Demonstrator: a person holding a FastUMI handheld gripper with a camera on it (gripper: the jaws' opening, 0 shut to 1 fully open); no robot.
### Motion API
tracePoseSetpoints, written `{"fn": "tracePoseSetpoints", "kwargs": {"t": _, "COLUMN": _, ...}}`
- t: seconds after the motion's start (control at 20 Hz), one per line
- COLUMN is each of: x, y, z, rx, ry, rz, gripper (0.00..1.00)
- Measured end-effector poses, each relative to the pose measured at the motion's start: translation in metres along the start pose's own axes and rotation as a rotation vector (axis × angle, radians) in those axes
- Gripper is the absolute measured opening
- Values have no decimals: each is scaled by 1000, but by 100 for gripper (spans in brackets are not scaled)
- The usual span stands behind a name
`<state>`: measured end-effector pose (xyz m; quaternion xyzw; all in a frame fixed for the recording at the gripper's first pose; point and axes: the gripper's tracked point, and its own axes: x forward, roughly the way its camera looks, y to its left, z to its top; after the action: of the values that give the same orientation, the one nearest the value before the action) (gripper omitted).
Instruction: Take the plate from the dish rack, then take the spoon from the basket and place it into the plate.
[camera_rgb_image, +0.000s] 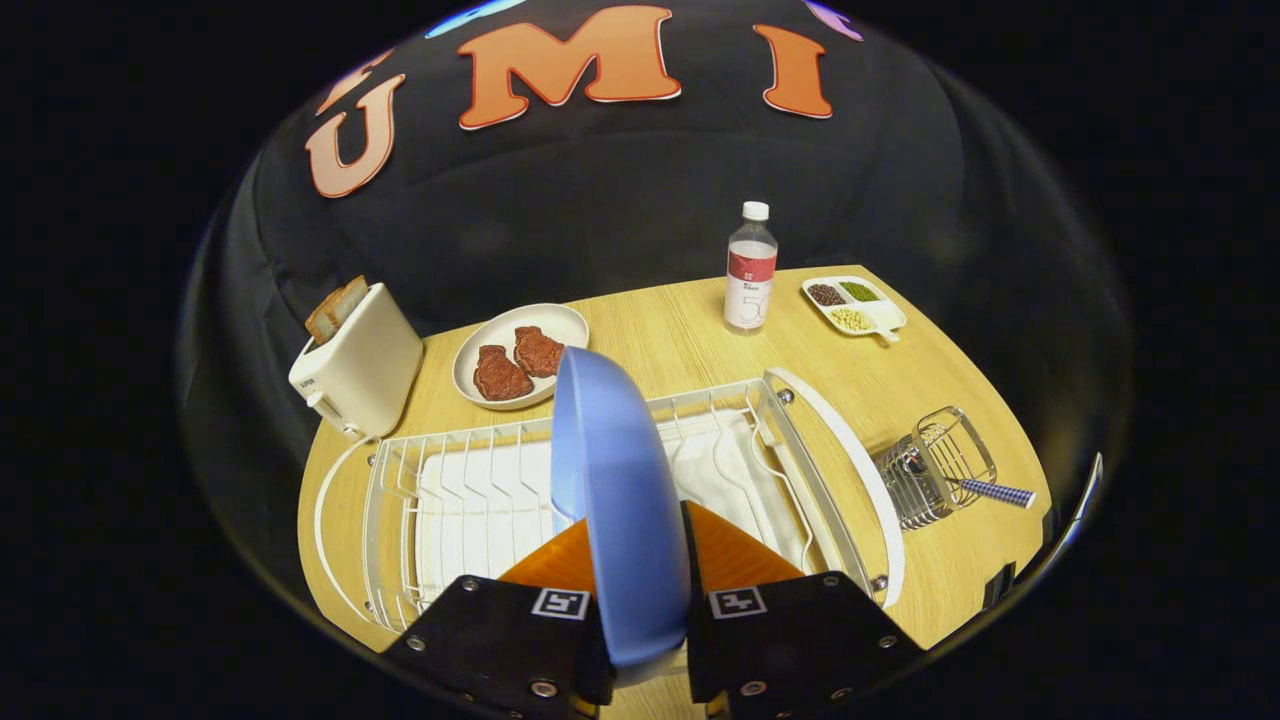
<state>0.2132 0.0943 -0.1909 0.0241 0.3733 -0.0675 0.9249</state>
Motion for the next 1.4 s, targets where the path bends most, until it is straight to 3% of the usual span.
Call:
{"fn": "tracePoseSetpoints", "kwargs": {"t": 0.5, "x": -25, "y": -3, "z": 31, "rx": -72, "ry": -91, "rz": -106, "gripper": 27}}
{"fn": "tracePoseSetpoints", "kwargs": {"t": 0.9, "x": -96, "y": -21, "z": 36, "rx": 55, "ry": -150, "rz": 33, "gripper": 27}}
{"fn": "tracePoseSetpoints", "kwargs": {"t": 1.4, "x": -164, "y": -66, "z": -74, "rx": 174, "ry": -90, "rz": 167, "gripper": 27}}
